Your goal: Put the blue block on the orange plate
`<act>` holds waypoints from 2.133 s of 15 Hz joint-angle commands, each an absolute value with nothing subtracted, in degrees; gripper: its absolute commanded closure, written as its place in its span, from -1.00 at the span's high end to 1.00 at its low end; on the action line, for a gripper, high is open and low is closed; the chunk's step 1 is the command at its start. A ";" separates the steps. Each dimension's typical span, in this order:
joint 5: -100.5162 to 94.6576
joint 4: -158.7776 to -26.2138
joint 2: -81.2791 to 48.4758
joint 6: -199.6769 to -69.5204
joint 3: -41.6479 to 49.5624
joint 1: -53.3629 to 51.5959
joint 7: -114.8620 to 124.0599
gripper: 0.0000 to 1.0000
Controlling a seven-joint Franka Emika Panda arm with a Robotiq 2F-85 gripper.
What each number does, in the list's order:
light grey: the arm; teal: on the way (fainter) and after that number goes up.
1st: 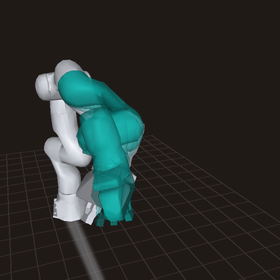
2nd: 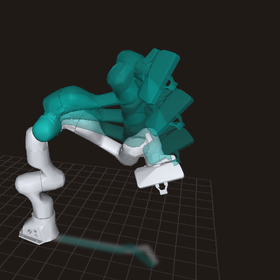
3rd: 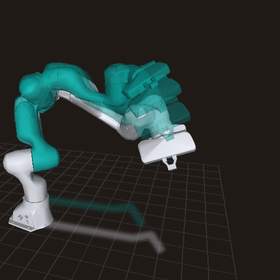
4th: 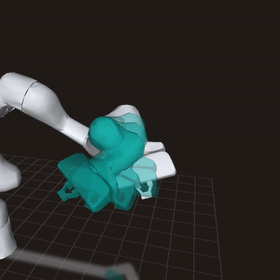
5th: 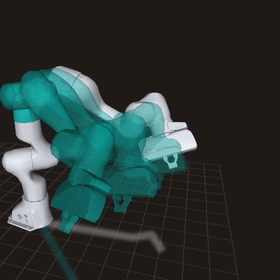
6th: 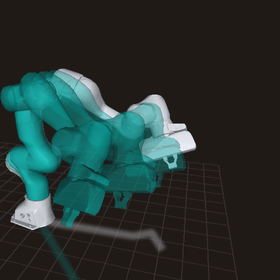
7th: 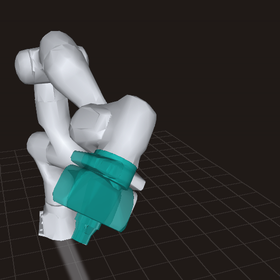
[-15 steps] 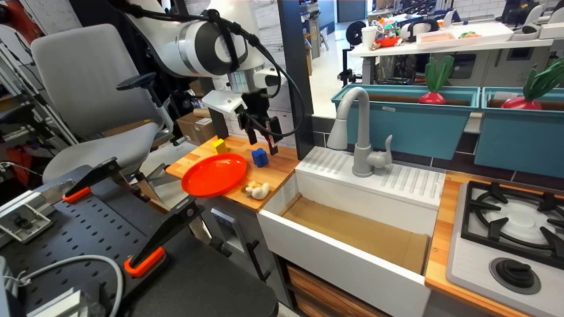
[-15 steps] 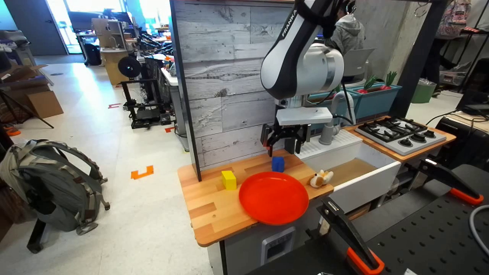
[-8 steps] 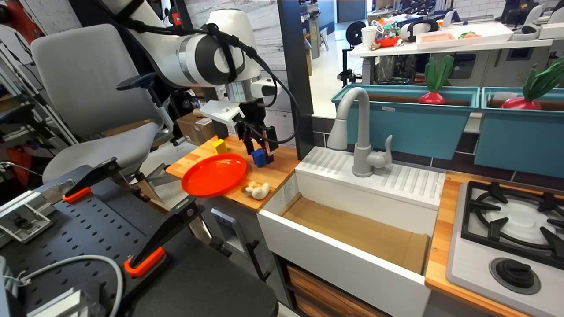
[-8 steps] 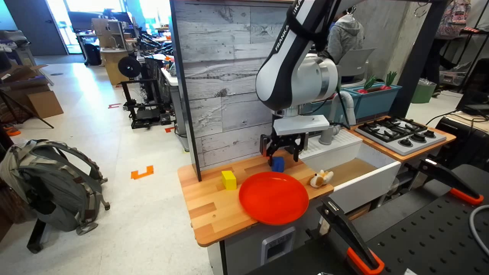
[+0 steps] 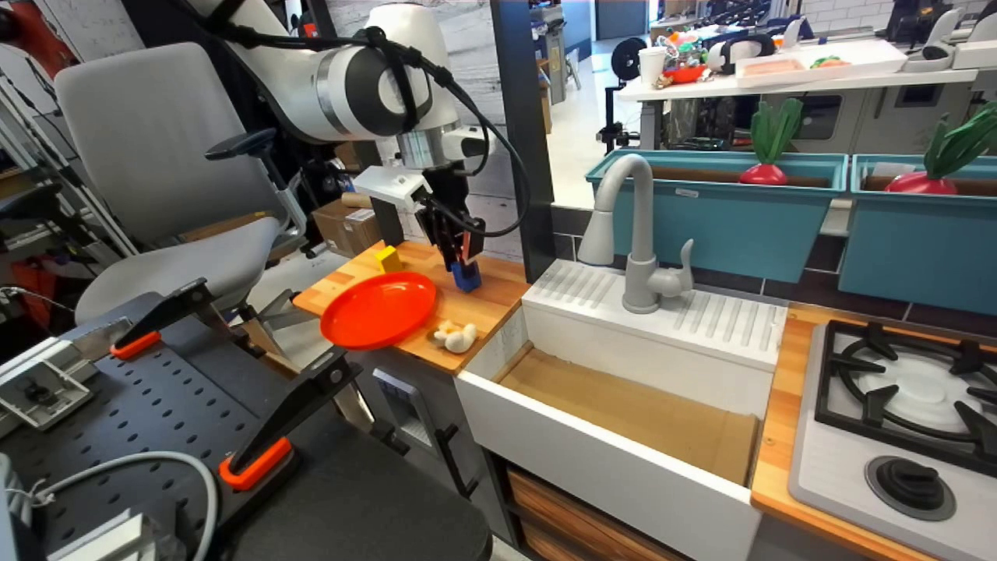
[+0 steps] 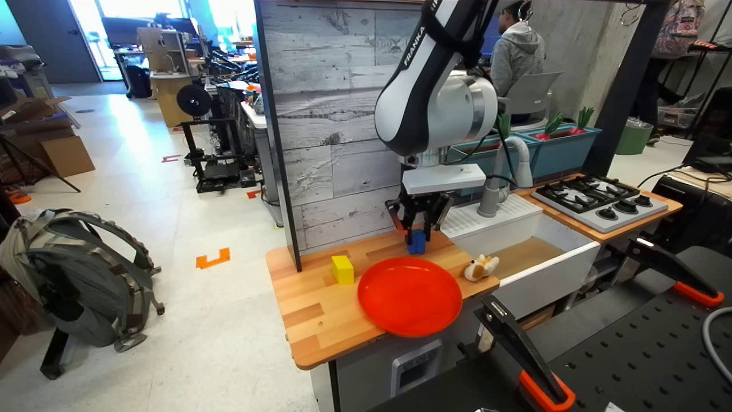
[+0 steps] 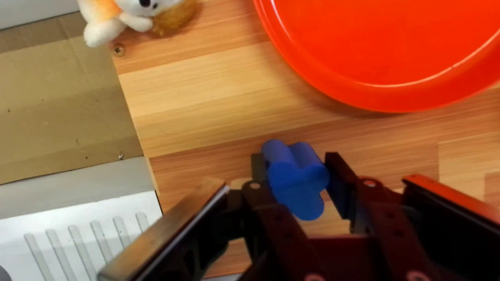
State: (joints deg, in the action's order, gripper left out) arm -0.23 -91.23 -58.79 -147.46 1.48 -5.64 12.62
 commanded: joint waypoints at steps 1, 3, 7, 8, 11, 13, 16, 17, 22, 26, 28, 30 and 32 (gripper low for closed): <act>0.11 -90.65 -57.34 -145.86 1.88 -6.43 12.45 -0.69; -0.26 -92.37 -55.33 -146.24 1.96 -7.06 12.44 -0.69; -2.02 -98.24 -50.45 -146.59 1.81 -9.11 10.85 -0.69; -2.68 -100.11 -49.24 -146.77 1.88 -9.89 10.35 -0.69; -5.34 -105.63 -46.13 -146.32 2.20 -12.52 9.75 -0.69; -7.69 -108.55 -45.08 -146.20 2.55 -14.26 10.02 -0.69; -10.61 -110.64 -45.11 -145.14 2.77 -15.82 10.08 -0.69; -11.22 -110.57 -45.55 -144.38 2.84 -16.17 10.24 -0.69; -11.33 -108.54 -47.43 -139.99 1.78 -15.35 8.81 -0.69; -11.33 -107.17 -48.73 -139.87 1.88 -15.25 8.69 -0.69; -11.39 -106.58 -49.60 -140.41 1.94 -15.20 8.60 -0.69; -11.43 -106.13 -50.40 -141.12 1.96 -15.12 8.46 -0.69; -11.21 -105.77 -50.96 -141.95 1.83 -14.98 8.37 -0.69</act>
